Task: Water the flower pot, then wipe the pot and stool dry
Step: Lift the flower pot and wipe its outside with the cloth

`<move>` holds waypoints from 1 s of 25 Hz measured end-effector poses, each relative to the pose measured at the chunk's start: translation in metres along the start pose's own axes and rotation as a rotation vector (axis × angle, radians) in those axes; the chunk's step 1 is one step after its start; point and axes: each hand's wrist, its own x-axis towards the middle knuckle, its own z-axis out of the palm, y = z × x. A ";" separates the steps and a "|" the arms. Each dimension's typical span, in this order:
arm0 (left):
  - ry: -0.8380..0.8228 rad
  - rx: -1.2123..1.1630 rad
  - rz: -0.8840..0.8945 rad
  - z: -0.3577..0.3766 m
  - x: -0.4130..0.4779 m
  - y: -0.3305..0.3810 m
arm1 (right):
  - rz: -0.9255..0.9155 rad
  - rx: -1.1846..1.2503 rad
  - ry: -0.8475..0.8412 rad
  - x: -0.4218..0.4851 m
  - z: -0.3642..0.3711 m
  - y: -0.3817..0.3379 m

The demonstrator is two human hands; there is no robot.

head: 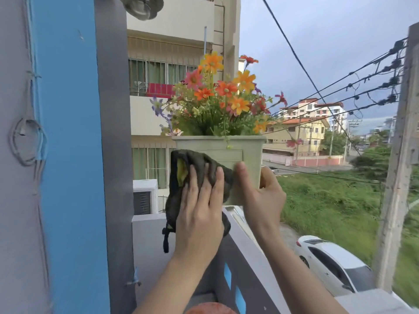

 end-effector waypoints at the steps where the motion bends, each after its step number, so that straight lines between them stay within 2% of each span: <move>1: -0.026 -0.005 0.088 0.002 -0.013 0.005 | 0.002 0.009 0.009 0.003 -0.001 0.000; 3: -0.095 -0.035 0.221 0.000 -0.035 -0.003 | 0.016 0.036 0.007 0.008 -0.006 0.003; 5: -0.119 -0.138 0.156 -0.005 -0.035 -0.019 | 0.024 0.074 -0.014 0.012 -0.012 0.007; 7: -0.098 -0.408 -0.033 -0.013 -0.012 -0.028 | 0.020 0.079 -0.052 0.012 -0.017 0.011; 10: -0.146 -0.917 -0.222 -0.026 0.029 -0.033 | 0.035 0.116 -0.106 0.006 -0.017 0.014; 12: -0.105 -1.223 -0.461 -0.026 0.027 -0.034 | 0.074 0.188 -0.123 0.003 -0.017 0.018; 14: -0.149 -1.324 -0.667 -0.028 0.010 -0.032 | 0.086 0.218 -0.106 0.004 -0.018 0.022; 15: -0.177 -1.289 -0.666 -0.026 -0.003 -0.028 | 0.092 0.224 -0.097 0.004 -0.020 0.023; 18: -0.243 -1.184 -0.430 -0.027 -0.012 -0.022 | 0.108 0.219 -0.100 0.007 -0.024 0.028; 19: -0.236 -1.168 -0.400 -0.025 -0.004 -0.025 | 0.102 0.205 -0.118 0.007 -0.025 0.030; 22: -0.122 -1.291 -0.484 -0.024 0.029 -0.038 | 0.090 0.204 -0.169 0.006 -0.024 0.030; 25: -0.067 -1.575 -0.550 -0.021 0.044 -0.041 | 0.116 0.268 -0.171 0.008 -0.025 0.029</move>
